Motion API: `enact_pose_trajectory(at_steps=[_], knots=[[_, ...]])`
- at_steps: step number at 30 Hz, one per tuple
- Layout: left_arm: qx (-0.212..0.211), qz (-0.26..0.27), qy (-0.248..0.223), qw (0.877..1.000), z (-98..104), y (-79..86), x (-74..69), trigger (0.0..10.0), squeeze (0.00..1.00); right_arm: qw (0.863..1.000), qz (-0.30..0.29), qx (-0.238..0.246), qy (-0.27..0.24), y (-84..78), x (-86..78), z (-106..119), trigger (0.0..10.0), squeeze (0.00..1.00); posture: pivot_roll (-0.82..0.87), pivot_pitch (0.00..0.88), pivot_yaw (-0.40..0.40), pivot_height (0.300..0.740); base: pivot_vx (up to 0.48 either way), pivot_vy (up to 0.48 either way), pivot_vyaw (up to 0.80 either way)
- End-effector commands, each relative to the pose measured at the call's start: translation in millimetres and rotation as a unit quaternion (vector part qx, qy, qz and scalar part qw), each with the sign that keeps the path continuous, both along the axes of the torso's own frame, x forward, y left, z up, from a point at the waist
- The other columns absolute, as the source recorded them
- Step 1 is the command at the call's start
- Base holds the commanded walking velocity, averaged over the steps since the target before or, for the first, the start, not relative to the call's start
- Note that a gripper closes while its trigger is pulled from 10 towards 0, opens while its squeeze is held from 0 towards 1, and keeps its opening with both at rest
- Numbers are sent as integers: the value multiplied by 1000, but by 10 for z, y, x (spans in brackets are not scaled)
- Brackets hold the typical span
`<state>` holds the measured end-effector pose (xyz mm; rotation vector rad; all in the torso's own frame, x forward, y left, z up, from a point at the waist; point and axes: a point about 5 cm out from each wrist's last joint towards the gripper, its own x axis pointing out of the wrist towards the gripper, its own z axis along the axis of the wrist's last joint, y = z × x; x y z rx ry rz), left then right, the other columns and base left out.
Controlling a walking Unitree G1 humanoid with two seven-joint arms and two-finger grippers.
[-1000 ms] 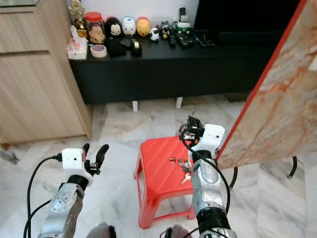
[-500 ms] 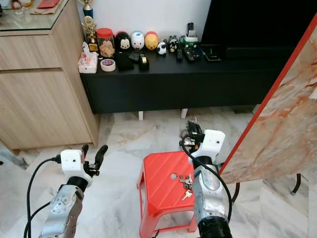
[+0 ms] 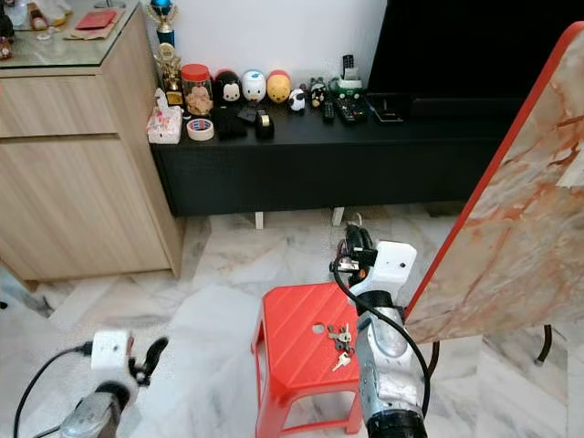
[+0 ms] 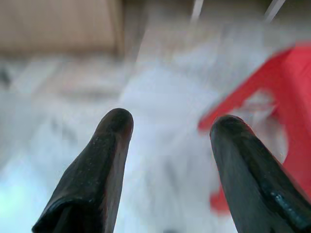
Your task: Hang keys on a hook
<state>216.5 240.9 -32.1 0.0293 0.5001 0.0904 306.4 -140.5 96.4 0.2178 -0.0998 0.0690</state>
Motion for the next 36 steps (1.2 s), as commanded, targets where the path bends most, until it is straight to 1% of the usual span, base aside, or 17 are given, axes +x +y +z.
enact_pose_trajectory(at_steps=[1, 2, 3, 4, 8, 10, 12, 19, 24, 36], knots=[[11, -12, 68, 998, -180, -19, -176, 10000, 0, 1000, -8, -2, -1, -27, 4, 24, 10000, 0, 84, 0, -90, 740, 0, 0, 0], [14, -5, 84, 996, -224, 5, -238, 10000, 0, 1000, -9, -2, 0, -24, 7, 26, 10000, 0, 74, 0, -89, 740, 0, 0, 0], [15, 0, 91, 996, -245, 22, -272, 10000, 0, 1000, -10, -2, 0, -21, 8, 29, 10000, 0, 74, 0, -89, 740, 0, 0, 0], [15, 0, 91, 996, -245, 22, -272, 10000, 0, 1000, -10, -2, 0, -21, 8, 29, 10000, 0, 74, 0, -89, 740, 0, 0, 0], [20, 20, 131, 991, -352, 77, -441, 10000, 0, 1000, -12, 1, 4, -15, -14, 33, 10000, 0, 73, 0, -87, 740, 0, 0, 0], [20, 20, 135, 990, -363, 73, -457, 10000, 0, 1000, -12, 1, 5, -14, -21, 23, 10000, 0, 74, 0, -88, 740, 0, 0, 0], [23, 16, 137, 990, -389, 29, -479, 10000, 0, 1000, -13, 1, 10, -10, -42, -1, 10000, 0, 77, 0, -88, 740, 0, 0, 0], [22, 18, 141, 990, -408, 5, -506, 10000, 0, 1000, -11, -1, 12, 3, -49, -6, 10000, 0, 71, 0, -91, 740, 0, -279, 0], [22, 18, 137, 990, -406, -3, -495, 10000, 0, 1000, -12, -3, 13, -18, -59, -7, 10000, 0, 71, 0, -90, 740, 0, -349, 0], [23, 16, 134, 991, -409, -30, -490, 10000, 0, 1000, -11, -1, 15, 2, -79, -11, 10000, 0, 70, 0, -91, 740, 0, -386, 0]])
